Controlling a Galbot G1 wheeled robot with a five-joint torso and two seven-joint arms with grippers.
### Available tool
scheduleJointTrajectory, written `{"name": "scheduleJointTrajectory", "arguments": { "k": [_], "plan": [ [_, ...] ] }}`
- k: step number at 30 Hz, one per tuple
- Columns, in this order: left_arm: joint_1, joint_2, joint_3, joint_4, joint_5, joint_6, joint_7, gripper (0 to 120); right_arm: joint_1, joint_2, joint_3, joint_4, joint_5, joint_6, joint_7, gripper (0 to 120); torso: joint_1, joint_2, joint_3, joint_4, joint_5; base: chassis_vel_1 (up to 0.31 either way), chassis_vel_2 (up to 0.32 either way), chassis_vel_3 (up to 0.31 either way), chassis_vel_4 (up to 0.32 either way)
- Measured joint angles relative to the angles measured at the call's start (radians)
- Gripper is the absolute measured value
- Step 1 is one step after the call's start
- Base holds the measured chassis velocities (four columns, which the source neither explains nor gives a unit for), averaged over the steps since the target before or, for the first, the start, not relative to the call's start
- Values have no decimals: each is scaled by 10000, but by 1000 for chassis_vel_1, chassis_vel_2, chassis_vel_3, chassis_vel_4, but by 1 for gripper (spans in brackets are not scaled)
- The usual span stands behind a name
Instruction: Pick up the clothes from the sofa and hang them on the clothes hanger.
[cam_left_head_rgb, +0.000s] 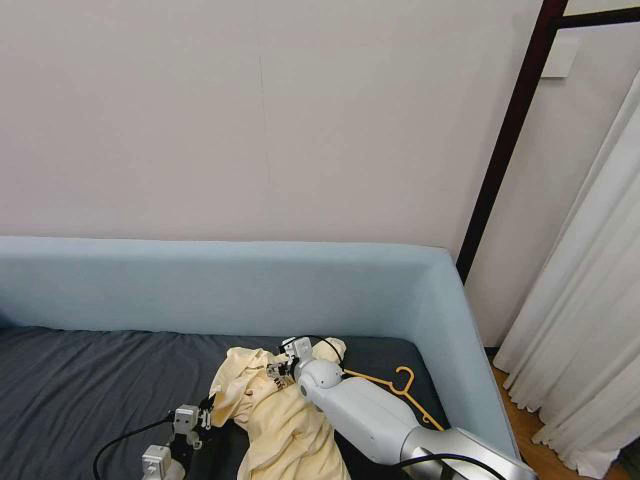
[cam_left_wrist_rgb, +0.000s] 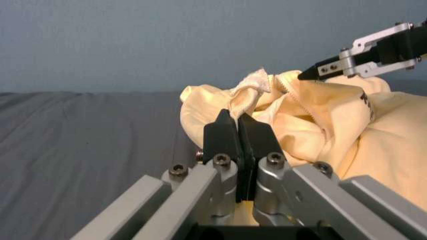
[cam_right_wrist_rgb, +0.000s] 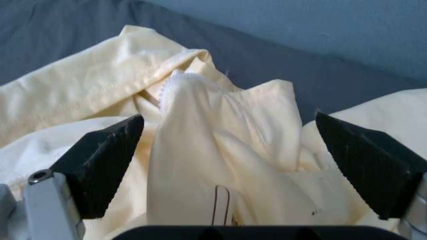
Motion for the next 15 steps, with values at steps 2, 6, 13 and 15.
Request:
{"name": "scheduleJointTrajectory", "arguments": {
  "k": [2, 6, 13, 15],
  "plan": [
    [35, -26, -41, -16, 9, 0, 0, 0, -37, 0, -40, -5, 42, 38, -40, 98, 0, 0, 0, -2, 0, 0, 0, 0, 0],
    [88, -23, -90, -27, 8, 0, 0, 0, -194, 0, -85, 0, -38, 55, -56, 98, 0, 0, 1, -1, 0, 0, 0, 0, 0],
    [10, -23, -73, 19, -13, 0, 0, 0, -244, -1, -232, -105, -223, 122, -96, 81, -1, 0, 0, -2, 0, 0, 0, 0, 0],
    [-7, -34, -55, 29, -16, 2, 0, 0, -244, -2, -236, -91, -232, 143, -97, 77, -1, 0, 1, -2, -1, 0, 0, 0, 0]
  ]
}}
